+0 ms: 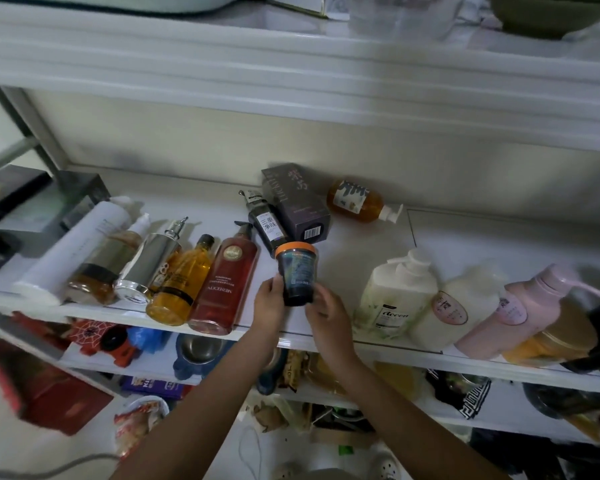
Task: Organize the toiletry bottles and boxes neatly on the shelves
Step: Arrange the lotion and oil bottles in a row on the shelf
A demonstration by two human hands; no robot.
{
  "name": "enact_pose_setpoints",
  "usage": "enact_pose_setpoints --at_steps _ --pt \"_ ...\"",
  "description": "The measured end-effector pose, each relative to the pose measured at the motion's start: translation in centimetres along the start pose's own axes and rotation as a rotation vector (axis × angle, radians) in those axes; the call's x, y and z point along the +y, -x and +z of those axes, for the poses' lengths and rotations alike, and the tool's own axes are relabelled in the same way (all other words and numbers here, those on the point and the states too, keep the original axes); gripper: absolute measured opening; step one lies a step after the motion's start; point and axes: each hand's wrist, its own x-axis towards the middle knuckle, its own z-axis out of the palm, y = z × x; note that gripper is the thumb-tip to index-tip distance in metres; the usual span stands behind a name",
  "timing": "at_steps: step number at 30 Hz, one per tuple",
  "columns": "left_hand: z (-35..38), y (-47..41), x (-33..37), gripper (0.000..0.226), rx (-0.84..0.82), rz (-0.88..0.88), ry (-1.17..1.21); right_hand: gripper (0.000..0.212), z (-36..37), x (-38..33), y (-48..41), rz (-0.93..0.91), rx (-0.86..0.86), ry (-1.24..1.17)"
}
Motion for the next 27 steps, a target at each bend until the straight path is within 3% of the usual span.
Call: enact_pose_setpoints --at_steps 4,8,12,16,20,23,27 --pt "-0.8 -0.7 0.7 0.034 -0.054 -0.299 0.559 0.061 2.0 -1.0 -3.3 -0.096 0.105 0.255" --pt "-2.3 -1.7 -0.2 0.042 -0.142 -0.354 0.644 0.077 2.8 -1.7 -5.3 -0.016 0.207 0.274" --pt "-3.4 -1.7 -0.7 0.038 -0.258 -0.382 0.747 0.064 2.4 -1.9 -6.3 0.173 0.14 0.14" --pt "-3.2 -2.0 -0.8 0.025 -0.307 -0.347 0.664 0.054 1.2 -1.3 -6.2 0.32 0.022 -0.233" --pt "-3.5 -2.4 -0.7 0.02 -0.423 -0.267 0.541 0.042 0.1 -0.4 -4.3 0.246 -0.147 -0.393" --pt "-4.0 -2.4 -0.8 0.03 -0.447 -0.161 0.511 0.036 -0.2 0.5 -3.5 0.181 -0.191 -0.403" --pt "-3.9 -1.9 -1.1 0.043 -0.474 -0.024 0.392 0.04 -0.6 1.3 -2.7 0.087 -0.159 -0.238"
